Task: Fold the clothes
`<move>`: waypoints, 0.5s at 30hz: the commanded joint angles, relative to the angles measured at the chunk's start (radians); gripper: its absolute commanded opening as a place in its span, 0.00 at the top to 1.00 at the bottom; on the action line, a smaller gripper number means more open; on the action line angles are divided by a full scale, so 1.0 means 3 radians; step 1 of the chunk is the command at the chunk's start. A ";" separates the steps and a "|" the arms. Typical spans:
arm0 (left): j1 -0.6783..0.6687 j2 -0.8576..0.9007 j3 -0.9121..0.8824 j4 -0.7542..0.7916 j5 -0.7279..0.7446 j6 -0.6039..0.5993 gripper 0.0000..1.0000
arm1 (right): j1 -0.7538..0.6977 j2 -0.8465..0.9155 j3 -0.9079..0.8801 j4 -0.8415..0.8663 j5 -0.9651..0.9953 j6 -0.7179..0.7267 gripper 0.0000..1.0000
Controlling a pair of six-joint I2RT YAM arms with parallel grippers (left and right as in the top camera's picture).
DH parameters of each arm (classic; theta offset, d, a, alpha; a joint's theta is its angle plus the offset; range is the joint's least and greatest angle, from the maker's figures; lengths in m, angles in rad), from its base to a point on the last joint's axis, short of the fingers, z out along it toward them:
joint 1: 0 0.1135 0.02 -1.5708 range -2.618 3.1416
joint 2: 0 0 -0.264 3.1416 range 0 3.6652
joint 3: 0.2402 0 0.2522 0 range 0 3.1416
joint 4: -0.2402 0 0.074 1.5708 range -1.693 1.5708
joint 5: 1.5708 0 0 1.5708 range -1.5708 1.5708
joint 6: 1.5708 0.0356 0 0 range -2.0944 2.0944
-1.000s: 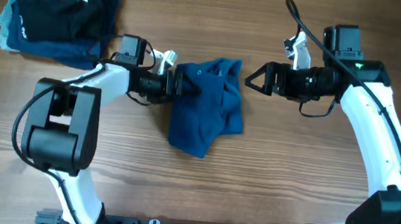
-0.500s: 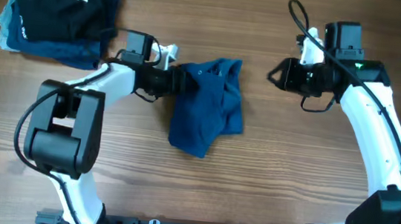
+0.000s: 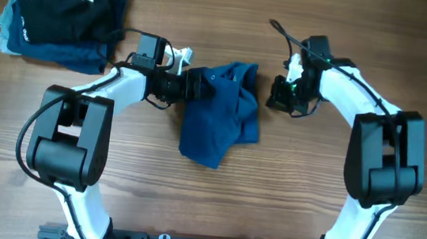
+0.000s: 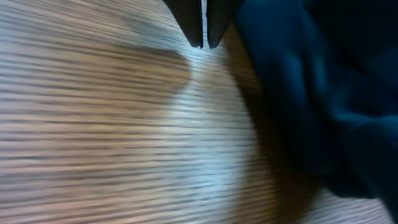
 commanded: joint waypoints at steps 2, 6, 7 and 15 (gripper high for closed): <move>-0.0130 0.0198 -0.0131 -0.0072 -0.0109 0.0004 0.16 | 0.0181 0.0001 0.0009 0.0072 -0.0127 0.0148 0.96; -0.0200 0.0198 -0.0132 -0.0070 -0.0109 -0.0011 0.16 | 0.0347 0.0001 0.0009 0.0122 -0.0127 0.0262 0.96; -0.0214 0.0198 -0.0132 -0.0069 -0.0109 -0.0041 0.16 | 0.0376 0.0001 0.0009 0.0149 -0.0128 0.0291 0.96; -0.0270 0.0198 -0.0131 -0.0036 0.0067 -0.0071 0.06 | 0.0477 0.0001 0.0009 0.0233 -0.0141 0.0323 0.96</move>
